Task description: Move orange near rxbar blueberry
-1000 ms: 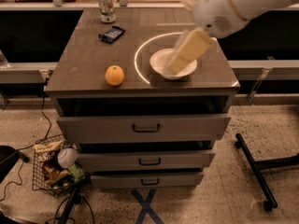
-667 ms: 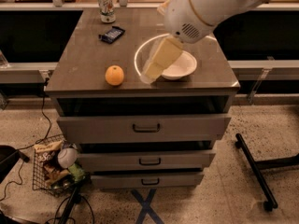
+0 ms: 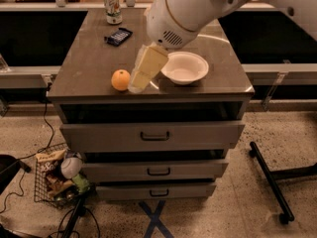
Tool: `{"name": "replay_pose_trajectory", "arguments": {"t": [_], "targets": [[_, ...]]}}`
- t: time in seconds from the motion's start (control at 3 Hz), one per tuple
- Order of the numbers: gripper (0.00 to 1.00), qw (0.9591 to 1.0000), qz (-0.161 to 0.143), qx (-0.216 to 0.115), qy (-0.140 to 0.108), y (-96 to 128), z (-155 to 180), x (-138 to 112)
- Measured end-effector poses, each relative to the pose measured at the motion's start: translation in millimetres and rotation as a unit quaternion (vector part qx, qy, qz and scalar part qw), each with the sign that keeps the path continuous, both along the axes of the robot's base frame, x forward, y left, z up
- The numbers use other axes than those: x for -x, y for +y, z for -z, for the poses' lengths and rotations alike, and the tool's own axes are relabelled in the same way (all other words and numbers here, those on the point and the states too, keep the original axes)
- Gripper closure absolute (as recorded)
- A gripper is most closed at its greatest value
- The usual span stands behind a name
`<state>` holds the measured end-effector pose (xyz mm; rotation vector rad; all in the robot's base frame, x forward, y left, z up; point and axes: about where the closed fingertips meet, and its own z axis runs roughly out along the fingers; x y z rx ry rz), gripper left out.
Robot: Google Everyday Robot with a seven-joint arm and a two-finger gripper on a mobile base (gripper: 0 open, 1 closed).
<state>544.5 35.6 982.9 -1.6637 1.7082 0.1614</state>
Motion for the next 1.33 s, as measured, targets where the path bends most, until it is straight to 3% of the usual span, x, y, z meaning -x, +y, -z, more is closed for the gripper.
{"name": "replay_pose_trajectory", "arguments": {"t": [0.33, 1.0, 1.33], "targets": [[0.0, 0.9997, -0.019, -0.003, 0.014, 16, 19, -13], [0.0, 0.9956, -0.067, -0.004, 0.065, 60, 71, -34], [0.0, 0.9935, -0.078, -0.007, 0.083, 70, 88, -42]]}}
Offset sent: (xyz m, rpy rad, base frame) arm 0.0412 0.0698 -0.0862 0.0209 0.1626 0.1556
